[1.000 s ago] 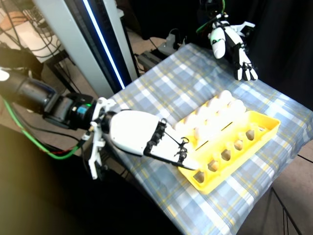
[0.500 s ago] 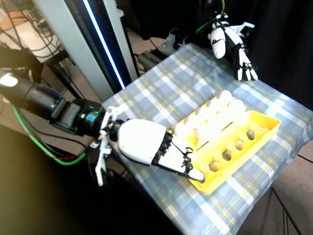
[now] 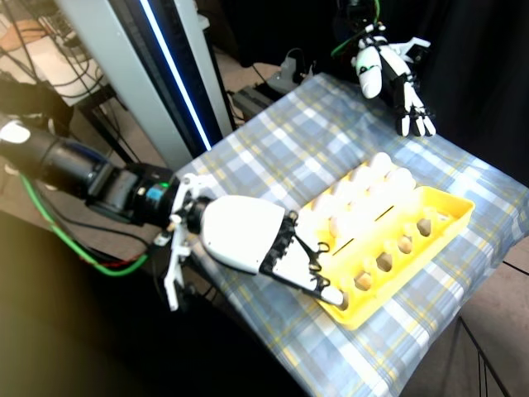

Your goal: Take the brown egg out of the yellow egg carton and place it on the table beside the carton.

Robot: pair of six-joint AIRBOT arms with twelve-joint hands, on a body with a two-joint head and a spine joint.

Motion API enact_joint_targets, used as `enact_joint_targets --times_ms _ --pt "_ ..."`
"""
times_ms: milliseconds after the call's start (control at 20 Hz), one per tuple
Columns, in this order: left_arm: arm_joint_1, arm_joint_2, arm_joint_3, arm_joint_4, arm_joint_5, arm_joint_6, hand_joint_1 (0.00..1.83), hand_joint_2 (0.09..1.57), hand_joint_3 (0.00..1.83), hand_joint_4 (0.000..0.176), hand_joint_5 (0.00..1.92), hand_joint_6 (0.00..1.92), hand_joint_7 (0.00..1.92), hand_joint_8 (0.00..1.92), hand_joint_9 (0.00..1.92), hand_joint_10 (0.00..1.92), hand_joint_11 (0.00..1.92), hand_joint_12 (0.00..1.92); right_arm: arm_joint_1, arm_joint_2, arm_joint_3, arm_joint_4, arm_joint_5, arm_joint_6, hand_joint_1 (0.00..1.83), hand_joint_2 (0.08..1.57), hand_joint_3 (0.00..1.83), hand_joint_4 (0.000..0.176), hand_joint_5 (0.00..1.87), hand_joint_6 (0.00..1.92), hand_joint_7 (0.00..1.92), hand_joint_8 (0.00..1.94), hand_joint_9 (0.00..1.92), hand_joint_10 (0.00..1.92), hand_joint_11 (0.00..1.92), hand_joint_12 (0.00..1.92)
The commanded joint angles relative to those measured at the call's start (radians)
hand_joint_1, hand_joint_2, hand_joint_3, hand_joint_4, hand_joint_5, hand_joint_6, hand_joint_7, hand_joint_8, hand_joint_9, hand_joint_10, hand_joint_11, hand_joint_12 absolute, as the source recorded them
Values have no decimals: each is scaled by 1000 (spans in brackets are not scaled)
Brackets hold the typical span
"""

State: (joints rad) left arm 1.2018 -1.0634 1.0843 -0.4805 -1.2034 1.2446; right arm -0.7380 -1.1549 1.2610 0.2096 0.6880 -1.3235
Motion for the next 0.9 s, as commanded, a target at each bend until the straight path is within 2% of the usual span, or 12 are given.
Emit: enact_joint_targets --times_ms 0,50,100,150,200,250,400,450,500,600,700,850 --pt "-2 -2 3 14 -124 -3 87 1281 1 13 482 1 221 2 22 0 0 0 20 12 -7 -16 141 0 1191 1146 2 42 903 1136 949 1004 836 18 292 87" --pt "-2 -2 3 14 -123 -3 83 1282 1 15 479 0 219 0 19 0 0 0 21 23 -22 -23 152 0 1188 1151 0 41 887 1152 948 1014 850 13 287 87" --pt "-2 -2 3 14 -122 -3 102 1281 0 9 488 3 227 3 25 2 0 0 22 42 -46 -34 171 0 1050 1164 0 62 877 1144 938 412 848 8 261 76" --pt "-2 -2 3 14 -121 -3 107 1281 0 10 485 1 224 1 20 0 0 0 24 59 -67 -45 187 0 1013 1170 1 80 868 1153 984 147 810 17 255 75" --pt "-2 -2 3 14 -120 -3 103 1280 0 13 481 0 222 0 18 0 0 0 24 63 -72 -49 191 0 1000 1172 0 94 864 1158 1001 49 777 5 241 71" --pt "-2 -2 3 14 -120 -3 106 1283 1 15 476 0 220 0 18 0 0 0 26 81 -93 -60 204 0 987 1171 0 122 862 1159 1004 21 729 0 240 72" --pt "-2 -1 3 14 -116 -3 119 1284 1 8 485 4 229 3 28 4 0 0 37 118 -152 -97 231 0 983 1172 0 124 859 1164 1015 14 667 0 260 82" --pt "-2 -1 3 14 -115 -3 121 1283 0 8 486 3 229 3 26 2 0 0 37 136 -182 -113 248 0 980 1170 0 135 861 1161 1004 6 646 0 256 86" --pt "-2 -1 4 14 -114 -3 120 1281 0 6 488 4 233 4 30 4 0 0 37 156 -218 -130 271 0 962 1175 2 161 845 1183 978 4 625 1 247 85" --pt "-2 0 4 14 -113 -3 110 1279 0 11 486 2 230 2 35 5 0 0 30 208 -286 -172 310 0 964 1173 0 163 852 1173 983 6 611 0 248 86" --pt "-2 1 3 13 -112 -3 104 1280 0 10 485 1 226 0 38 4 0 0 -6 238 -353 -218 364 0 964 1166 0 175 866 1152 1031 11 632 5 254 89" --pt "-2 -1 4 13 -112 -3 86 1273 0 19 473 0 222 0 29 0 0 0 -44 242 -397 -248 386 0 947 1181 0 176 834 1198 1021 2 649 4 230 74"
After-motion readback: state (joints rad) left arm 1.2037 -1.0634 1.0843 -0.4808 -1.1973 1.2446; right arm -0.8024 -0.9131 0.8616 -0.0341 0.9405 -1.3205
